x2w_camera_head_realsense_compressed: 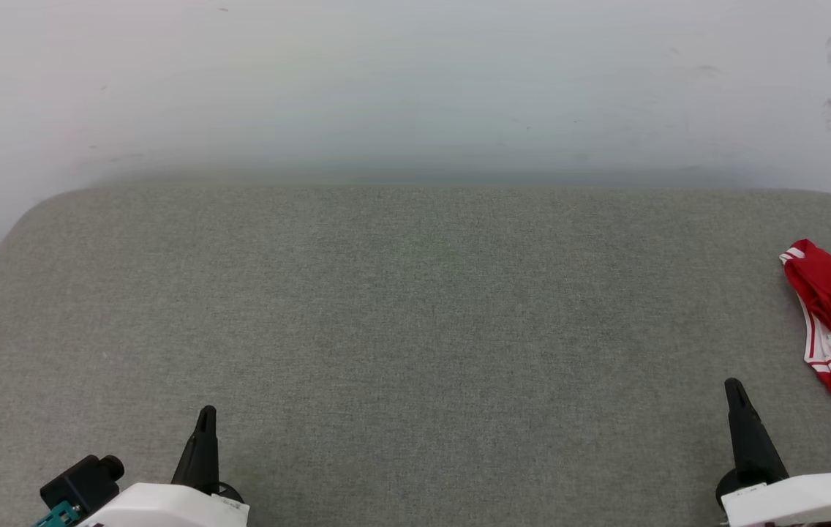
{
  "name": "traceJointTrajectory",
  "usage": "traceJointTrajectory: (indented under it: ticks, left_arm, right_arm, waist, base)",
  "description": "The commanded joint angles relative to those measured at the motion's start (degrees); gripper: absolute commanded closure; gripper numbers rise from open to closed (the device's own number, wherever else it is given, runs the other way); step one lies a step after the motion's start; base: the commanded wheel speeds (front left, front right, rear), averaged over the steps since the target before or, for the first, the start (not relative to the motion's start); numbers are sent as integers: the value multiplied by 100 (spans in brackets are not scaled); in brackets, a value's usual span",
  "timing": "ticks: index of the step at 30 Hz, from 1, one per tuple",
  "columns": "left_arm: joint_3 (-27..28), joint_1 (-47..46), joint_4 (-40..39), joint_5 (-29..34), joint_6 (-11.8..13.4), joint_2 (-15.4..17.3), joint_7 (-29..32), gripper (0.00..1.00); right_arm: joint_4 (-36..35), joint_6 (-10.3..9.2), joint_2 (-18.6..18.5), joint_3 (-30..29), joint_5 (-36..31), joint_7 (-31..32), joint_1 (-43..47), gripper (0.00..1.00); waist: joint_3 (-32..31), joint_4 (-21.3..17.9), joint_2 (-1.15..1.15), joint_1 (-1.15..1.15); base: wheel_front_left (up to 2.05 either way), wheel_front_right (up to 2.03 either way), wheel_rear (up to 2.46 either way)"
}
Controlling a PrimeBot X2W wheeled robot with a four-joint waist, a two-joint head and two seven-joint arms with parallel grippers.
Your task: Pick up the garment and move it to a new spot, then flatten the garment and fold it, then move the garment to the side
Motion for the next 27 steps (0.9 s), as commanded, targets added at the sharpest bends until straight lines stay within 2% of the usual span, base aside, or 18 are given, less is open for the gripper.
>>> traceJointTrajectory:
  ticks: [1, 27]
  left_arm:
    - [55, -151, -30, -208, -40, 2, 41, 100]
    - [276, -496, 213, -2174, -327, -66, 507, 100]
  right_arm:
    - [-34, -1, -44, -17, 210, 42, -184, 100]
    - [212, -2, -18, -75, 2055, 487, -509, 100]
  waist:
    - [1, -1, 0, 0]
    - [23, -20, 0, 0]
  base:
    - [0, 0, 0]
    - [0, 0, 0]
